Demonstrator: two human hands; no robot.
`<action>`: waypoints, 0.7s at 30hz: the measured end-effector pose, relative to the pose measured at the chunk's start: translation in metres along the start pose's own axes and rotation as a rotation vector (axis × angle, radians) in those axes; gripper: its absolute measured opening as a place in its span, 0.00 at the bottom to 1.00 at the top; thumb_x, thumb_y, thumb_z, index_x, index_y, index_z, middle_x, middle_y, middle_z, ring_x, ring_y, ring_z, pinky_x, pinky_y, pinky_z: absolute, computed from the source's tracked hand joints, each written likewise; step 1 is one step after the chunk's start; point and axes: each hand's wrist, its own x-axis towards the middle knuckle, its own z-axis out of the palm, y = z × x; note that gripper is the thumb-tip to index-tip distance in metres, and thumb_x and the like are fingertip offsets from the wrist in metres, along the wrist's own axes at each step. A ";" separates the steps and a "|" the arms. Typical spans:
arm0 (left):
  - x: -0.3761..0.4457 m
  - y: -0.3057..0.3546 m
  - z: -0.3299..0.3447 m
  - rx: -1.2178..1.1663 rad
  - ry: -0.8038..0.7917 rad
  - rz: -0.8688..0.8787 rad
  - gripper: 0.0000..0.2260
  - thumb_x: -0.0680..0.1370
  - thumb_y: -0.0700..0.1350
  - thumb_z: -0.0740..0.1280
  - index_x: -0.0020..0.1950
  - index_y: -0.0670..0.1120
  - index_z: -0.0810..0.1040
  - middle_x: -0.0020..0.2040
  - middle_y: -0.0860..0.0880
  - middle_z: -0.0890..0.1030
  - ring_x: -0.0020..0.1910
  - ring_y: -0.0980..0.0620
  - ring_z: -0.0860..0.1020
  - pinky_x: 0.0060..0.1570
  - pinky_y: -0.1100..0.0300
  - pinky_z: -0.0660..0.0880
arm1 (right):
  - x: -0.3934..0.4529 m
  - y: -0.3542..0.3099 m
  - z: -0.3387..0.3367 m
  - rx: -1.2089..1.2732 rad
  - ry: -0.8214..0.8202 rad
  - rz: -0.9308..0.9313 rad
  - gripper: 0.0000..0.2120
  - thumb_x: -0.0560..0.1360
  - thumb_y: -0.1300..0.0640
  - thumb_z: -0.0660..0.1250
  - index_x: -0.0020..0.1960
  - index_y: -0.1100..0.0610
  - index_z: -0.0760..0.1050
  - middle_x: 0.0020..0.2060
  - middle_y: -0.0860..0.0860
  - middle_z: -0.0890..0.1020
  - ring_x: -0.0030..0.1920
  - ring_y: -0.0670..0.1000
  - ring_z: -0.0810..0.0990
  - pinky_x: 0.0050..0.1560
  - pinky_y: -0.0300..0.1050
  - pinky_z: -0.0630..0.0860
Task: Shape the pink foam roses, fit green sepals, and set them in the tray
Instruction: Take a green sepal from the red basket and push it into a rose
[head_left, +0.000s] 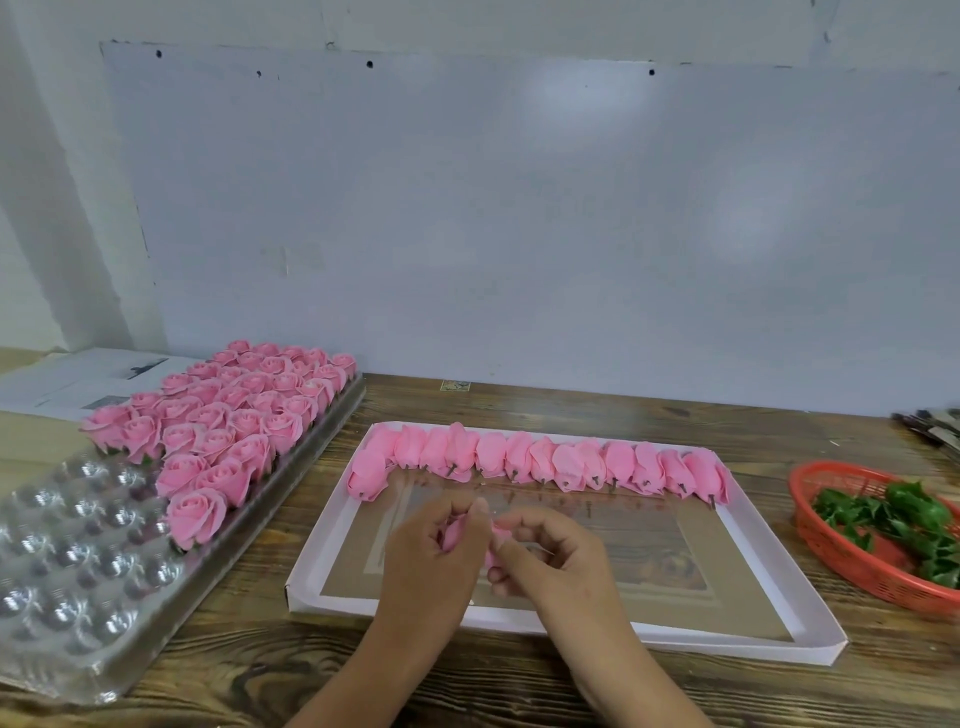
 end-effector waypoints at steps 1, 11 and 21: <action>0.001 -0.001 0.000 -0.018 0.012 -0.007 0.14 0.79 0.45 0.67 0.34 0.57 0.79 0.30 0.56 0.78 0.31 0.60 0.75 0.35 0.67 0.70 | 0.000 0.000 0.000 0.004 0.006 0.008 0.03 0.75 0.66 0.70 0.48 0.62 0.82 0.33 0.54 0.83 0.32 0.49 0.81 0.35 0.39 0.79; 0.002 -0.004 0.001 -0.015 0.063 0.023 0.11 0.77 0.45 0.69 0.35 0.58 0.78 0.31 0.53 0.78 0.30 0.60 0.74 0.33 0.69 0.71 | -0.003 -0.005 0.002 0.051 0.027 0.096 0.03 0.76 0.65 0.70 0.49 0.63 0.82 0.35 0.56 0.84 0.33 0.50 0.82 0.39 0.44 0.82; 0.002 -0.003 0.000 -0.045 0.010 0.018 0.15 0.81 0.44 0.66 0.34 0.55 0.74 0.31 0.57 0.76 0.30 0.62 0.73 0.34 0.67 0.72 | -0.002 -0.002 0.005 -0.056 0.063 0.053 0.03 0.75 0.64 0.71 0.47 0.58 0.83 0.36 0.56 0.85 0.33 0.52 0.84 0.38 0.43 0.81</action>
